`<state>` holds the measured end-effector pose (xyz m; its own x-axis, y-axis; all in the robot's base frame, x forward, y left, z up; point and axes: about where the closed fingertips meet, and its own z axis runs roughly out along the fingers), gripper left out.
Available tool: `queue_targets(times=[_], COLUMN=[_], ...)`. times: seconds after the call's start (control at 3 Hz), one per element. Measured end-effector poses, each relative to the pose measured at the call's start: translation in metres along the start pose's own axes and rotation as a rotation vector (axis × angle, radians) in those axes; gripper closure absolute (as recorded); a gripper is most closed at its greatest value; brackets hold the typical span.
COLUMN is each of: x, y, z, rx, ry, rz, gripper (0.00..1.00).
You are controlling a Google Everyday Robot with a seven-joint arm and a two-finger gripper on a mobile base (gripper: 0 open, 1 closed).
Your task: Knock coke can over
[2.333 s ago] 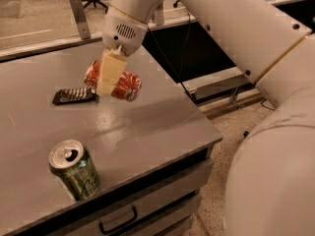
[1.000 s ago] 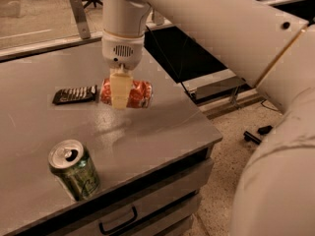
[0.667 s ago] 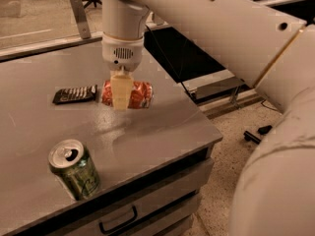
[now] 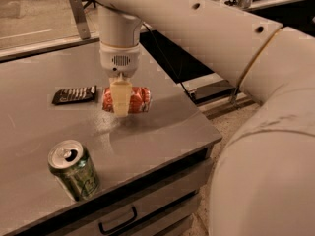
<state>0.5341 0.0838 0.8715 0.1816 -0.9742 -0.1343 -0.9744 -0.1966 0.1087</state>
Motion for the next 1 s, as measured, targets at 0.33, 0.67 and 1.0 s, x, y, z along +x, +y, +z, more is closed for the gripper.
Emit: queue_targets(times=[0.33,0.67,1.0], x=[-0.001,-0.011,-0.011], y=[-0.002,-0.015,-0.015], z=[0.004,0.007,0.007], rx=[-0.009,0.039,0.039], ry=[-0.009,-0.045,-0.045], rz=[-0.017,-0.018,-0.018], gripper=[0.13,0.0,0.0])
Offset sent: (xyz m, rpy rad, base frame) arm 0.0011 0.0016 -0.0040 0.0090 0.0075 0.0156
